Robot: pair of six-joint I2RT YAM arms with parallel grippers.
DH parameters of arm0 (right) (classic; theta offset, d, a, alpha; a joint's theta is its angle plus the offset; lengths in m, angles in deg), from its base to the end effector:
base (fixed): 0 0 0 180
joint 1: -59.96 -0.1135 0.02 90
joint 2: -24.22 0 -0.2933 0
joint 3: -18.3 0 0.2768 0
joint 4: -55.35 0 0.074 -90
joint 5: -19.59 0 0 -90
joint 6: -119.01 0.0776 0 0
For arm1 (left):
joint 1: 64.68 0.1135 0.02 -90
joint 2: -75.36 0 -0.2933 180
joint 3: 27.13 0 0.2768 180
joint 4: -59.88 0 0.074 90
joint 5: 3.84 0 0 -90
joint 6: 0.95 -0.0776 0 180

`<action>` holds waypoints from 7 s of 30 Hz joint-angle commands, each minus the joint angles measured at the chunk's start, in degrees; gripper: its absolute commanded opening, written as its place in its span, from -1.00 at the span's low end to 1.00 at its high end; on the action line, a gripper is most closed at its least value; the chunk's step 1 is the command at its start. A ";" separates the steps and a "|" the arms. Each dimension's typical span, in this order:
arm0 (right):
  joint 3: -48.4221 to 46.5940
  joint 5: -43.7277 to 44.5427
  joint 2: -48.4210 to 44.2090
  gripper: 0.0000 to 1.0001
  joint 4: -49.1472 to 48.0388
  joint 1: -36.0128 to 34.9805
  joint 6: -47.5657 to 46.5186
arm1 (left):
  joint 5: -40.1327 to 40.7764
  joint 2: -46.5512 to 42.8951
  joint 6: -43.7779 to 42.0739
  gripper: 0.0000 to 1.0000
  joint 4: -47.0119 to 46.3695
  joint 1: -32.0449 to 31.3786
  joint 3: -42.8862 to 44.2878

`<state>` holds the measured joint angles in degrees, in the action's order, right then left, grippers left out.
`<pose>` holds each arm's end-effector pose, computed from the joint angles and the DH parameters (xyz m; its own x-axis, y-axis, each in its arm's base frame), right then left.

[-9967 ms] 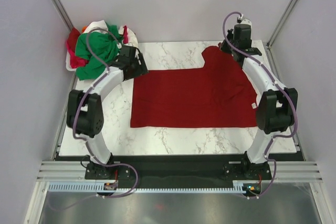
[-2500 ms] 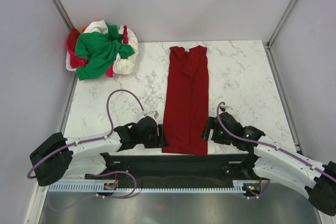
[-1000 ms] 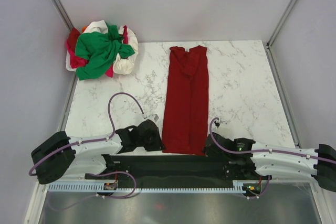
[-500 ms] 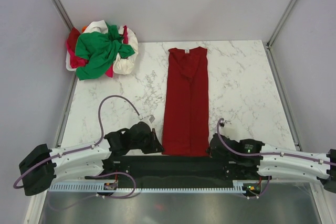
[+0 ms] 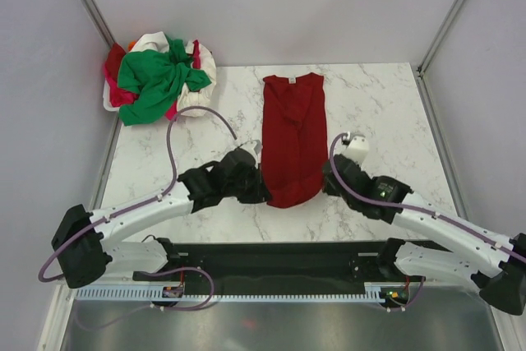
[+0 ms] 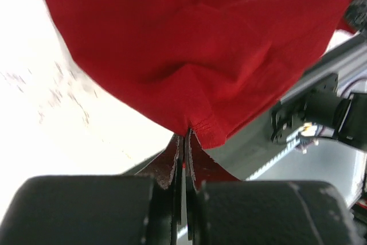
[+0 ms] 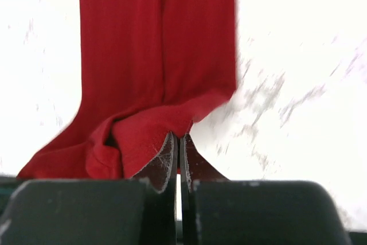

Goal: Fold and stack the t-shirts
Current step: Fold the tshirt

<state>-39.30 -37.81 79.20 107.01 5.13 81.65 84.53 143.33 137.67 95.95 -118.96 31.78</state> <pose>0.1606 0.1554 0.2611 -0.6496 0.2406 -0.7212 0.0513 0.9603 0.2741 0.1677 -0.2369 0.2344 -0.8912 -0.0453 -0.4512 0.2338 0.8067 -0.5427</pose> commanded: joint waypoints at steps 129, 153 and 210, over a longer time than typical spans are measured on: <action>-11.34 -23.56 11.28 -1.00 -3.10 28.72 -19.68 | 2.95 -3.20 -13.37 -0.95 3.78 14.11 12.65; -73.21 -26.28 70.88 0.96 2.79 43.67 -24.43 | -14.91 83.52 -22.61 0.78 38.98 35.12 117.86; -16.71 -40.42 21.39 0.93 -14.00 35.32 -24.52 | -0.74 21.52 -35.44 1.00 -23.16 29.85 65.86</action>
<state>-55.32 -79.49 101.71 92.23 40.60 57.83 85.62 169.29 104.21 86.07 -88.93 99.71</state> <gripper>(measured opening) 0.965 0.995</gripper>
